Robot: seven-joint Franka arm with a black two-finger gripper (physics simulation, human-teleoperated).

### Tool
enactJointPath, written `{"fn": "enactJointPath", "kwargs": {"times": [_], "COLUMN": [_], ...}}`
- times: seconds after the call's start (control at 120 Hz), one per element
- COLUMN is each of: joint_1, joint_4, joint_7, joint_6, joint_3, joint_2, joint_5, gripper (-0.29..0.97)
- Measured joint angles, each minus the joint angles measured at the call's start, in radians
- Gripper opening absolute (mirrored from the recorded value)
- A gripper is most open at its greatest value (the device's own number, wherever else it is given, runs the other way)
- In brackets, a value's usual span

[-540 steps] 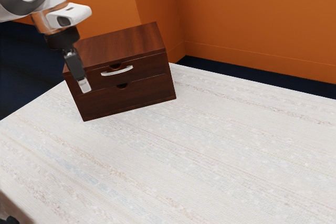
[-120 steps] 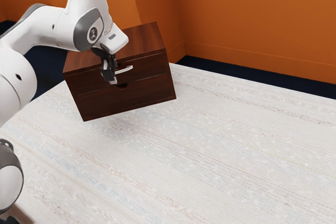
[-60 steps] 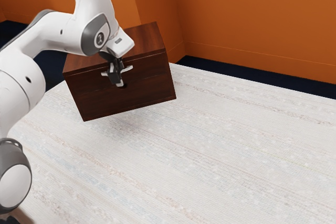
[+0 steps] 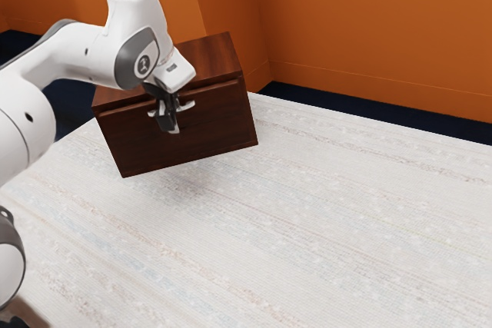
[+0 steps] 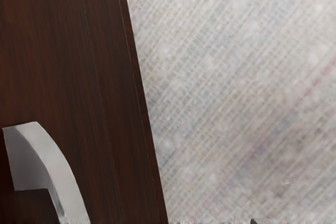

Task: Pull the drawer handle with one arm to open the drawer

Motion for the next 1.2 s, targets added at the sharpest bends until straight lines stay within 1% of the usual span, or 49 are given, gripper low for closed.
{"fn": "enactJointPath", "kwargs": {"times": [0.142, 0.225, 0.275, 0.3, 0.35, 0.417, 0.525, 0.608, 0.642, 0.708, 0.8, 0.833, 0.883, 0.917, 1.042, 1.083, 1.158, 1.183, 1.2], "joint_1": [-0.007, -0.010, -0.012, -0.015, -0.020, -0.028, -0.041, -0.047, -0.052, -0.067, -0.086, -0.090, -0.094, -0.098, -0.129, -0.137, -0.145, -0.139, -0.154], "joint_4": [-0.006, -0.031, -0.064, -0.080, -0.108, -0.139, -0.184, -0.219, -0.237, -0.266, -0.309, -0.323, -0.351, -0.374, -0.477, -0.508, -0.560, -0.577, -0.589], "joint_7": [-0.002, -0.005, -0.006, -0.007, -0.008, -0.010, -0.013, -0.015, -0.017, -0.021, -0.028, -0.031, -0.036, -0.039, -0.053, -0.057, -0.068, -0.073, -0.075], "joint_6": [0.007, 0.014, 0.023, 0.028, 0.036, 0.045, 0.061, 0.072, 0.077, 0.084, 0.091, 0.094, 0.101, 0.106, 0.128, 0.136, 0.148, 0.152, 0.154], "joint_3": [0.001, 0.001, 0.000, 0.000, 0.000, 0.001, 0.002, 0.002, 0.001, 0.002, 0.005, 0.006, 0.006, 0.007, 0.011, 0.012, 0.007, -0.004, 0.007], "joint_2": [-0.008, -0.014, -0.026, -0.036, -0.057, -0.085, -0.123, -0.149, -0.164, -0.199, -0.235, -0.243, -0.256, -0.272, -0.354, -0.375, -0.418, -0.432, -0.441], "joint_5": [0.019, 0.024, 0.026, 0.027, 0.028, 0.028, 0.029, 0.031, 0.035, 0.051, 0.066, 0.069, 0.073, 0.074, 0.079, 0.081, 0.095, 0.101, 0.105], "gripper": [0.38, 0.46, 0.57, 0.57, 0.54, 0.45, 0.34, 0.30, 0.33, 0.28, 0.27, 0.29, 0.45, 0.49, 0.48, 0.53, 0.48, 0.47, 0.48]}}
